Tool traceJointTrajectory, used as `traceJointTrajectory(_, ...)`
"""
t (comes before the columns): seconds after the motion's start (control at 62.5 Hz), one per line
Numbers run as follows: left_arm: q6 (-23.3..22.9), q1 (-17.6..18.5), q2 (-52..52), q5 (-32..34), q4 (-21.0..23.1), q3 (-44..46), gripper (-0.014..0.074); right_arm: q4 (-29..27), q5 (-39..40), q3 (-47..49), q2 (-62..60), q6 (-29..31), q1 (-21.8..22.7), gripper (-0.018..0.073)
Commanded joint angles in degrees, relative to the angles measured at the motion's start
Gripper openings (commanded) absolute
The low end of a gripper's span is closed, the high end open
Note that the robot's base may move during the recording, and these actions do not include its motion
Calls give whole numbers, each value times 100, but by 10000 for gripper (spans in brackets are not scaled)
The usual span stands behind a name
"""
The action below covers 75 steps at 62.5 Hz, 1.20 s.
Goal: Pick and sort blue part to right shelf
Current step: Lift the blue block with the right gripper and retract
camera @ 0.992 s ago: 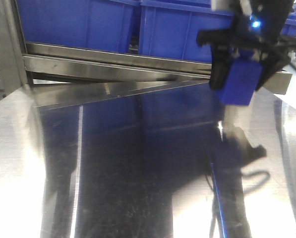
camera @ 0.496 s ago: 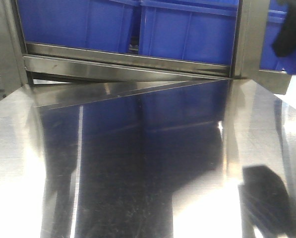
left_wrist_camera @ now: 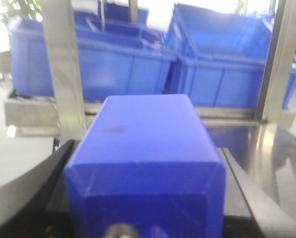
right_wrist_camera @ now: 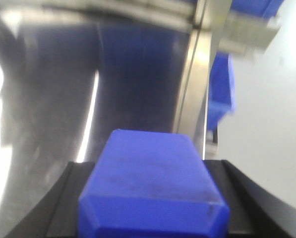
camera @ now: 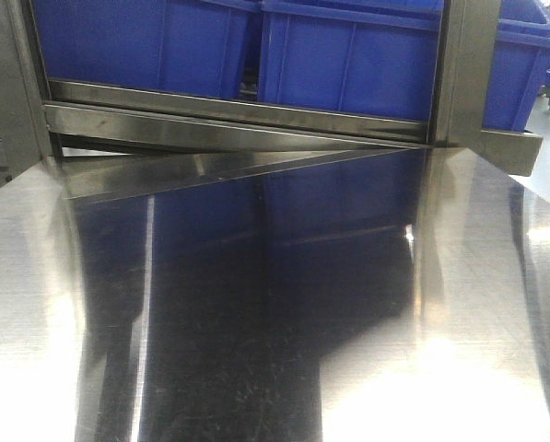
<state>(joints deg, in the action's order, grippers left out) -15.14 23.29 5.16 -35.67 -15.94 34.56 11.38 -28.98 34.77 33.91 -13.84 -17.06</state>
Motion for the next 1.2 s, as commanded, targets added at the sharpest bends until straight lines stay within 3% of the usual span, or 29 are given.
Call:
traceJointTrajectory(0.0,-7,40,-156,360,-102,152,321,152,489,171,-502,51,-3,184)
traceJointTrajectory(0.512,-7,40,-256,352,-90,152,321,174,-81,176,-3242,560,2,184)
traceJointTrajectory(1.184,-7,40,-256,352,-90,152,321,174,-72,176,-3475,560,2,184)
